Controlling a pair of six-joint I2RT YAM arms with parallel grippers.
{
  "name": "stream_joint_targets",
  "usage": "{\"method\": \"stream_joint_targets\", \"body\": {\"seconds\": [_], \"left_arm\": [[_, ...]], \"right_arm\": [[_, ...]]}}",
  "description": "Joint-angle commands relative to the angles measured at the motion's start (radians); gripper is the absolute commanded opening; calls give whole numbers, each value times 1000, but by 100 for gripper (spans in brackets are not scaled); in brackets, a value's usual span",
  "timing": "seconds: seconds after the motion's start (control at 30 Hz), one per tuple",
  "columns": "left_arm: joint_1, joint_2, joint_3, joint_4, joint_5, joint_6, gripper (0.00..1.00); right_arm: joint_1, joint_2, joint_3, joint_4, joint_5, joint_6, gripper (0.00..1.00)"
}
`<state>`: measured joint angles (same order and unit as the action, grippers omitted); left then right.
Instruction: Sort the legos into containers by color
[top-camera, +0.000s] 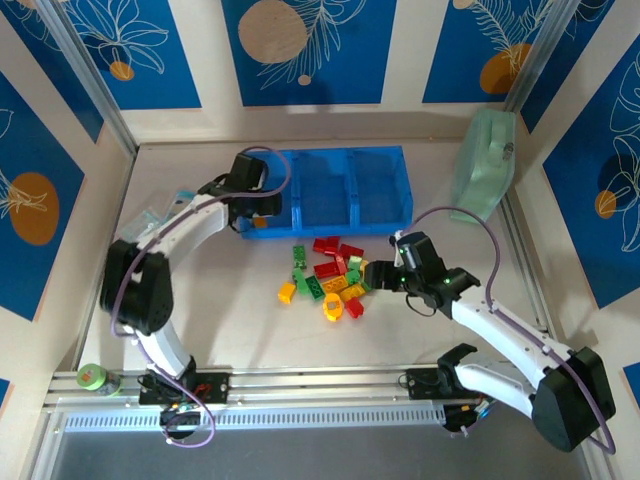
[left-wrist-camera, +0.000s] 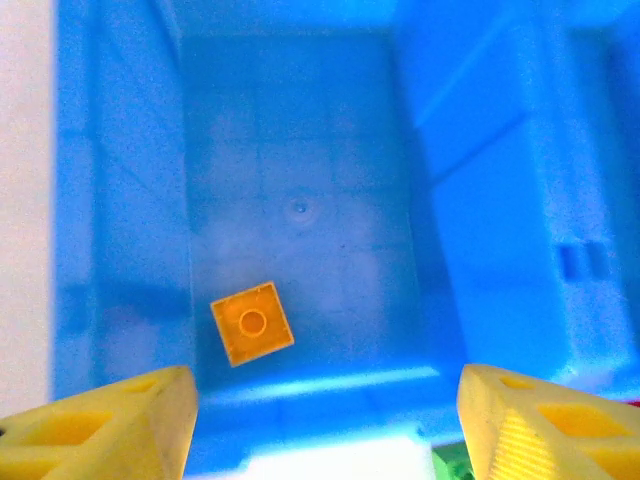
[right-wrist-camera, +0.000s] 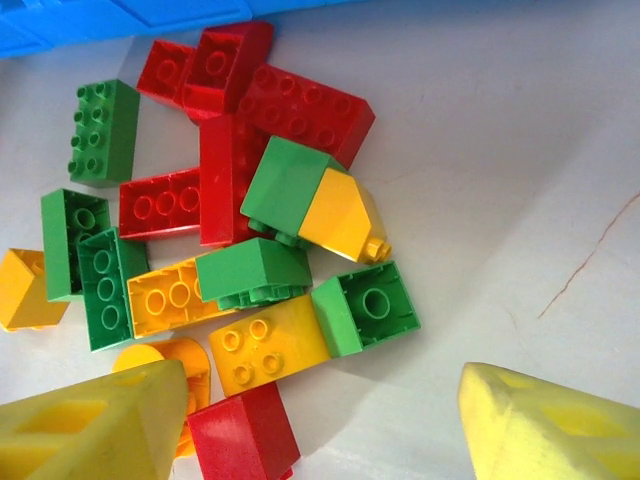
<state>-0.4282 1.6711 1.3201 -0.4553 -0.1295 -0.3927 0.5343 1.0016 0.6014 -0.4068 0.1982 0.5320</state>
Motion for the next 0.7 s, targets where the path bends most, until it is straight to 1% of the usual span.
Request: {"method": "stream_joint_targets", "body": {"seconds": [0.0, 0.13, 0.23, 0.4, 0.53, 0.67], "left_arm": [[-43, -152, -88, 15, -18, 16, 69], [-84, -299, -243, 28, -47, -1, 70], [-105, -399, -373, 39, -47, -43, 70], [-123, -543, -553, 48, -34, -110, 70], [-131, -628, -659, 56, -4, -157, 70], [-133, -679, -719, 56, -4, -178, 70]], "right_arm": [[32, 55, 65, -16, 12, -7, 71], [70, 179, 143, -52, 32, -11, 70], [102, 274, 203, -72, 44, -22, 65], [155, 427, 301, -124, 90, -17, 62], [204, 526, 378, -190, 173, -10, 61], [221, 595, 425, -224, 209, -9, 57]]}}
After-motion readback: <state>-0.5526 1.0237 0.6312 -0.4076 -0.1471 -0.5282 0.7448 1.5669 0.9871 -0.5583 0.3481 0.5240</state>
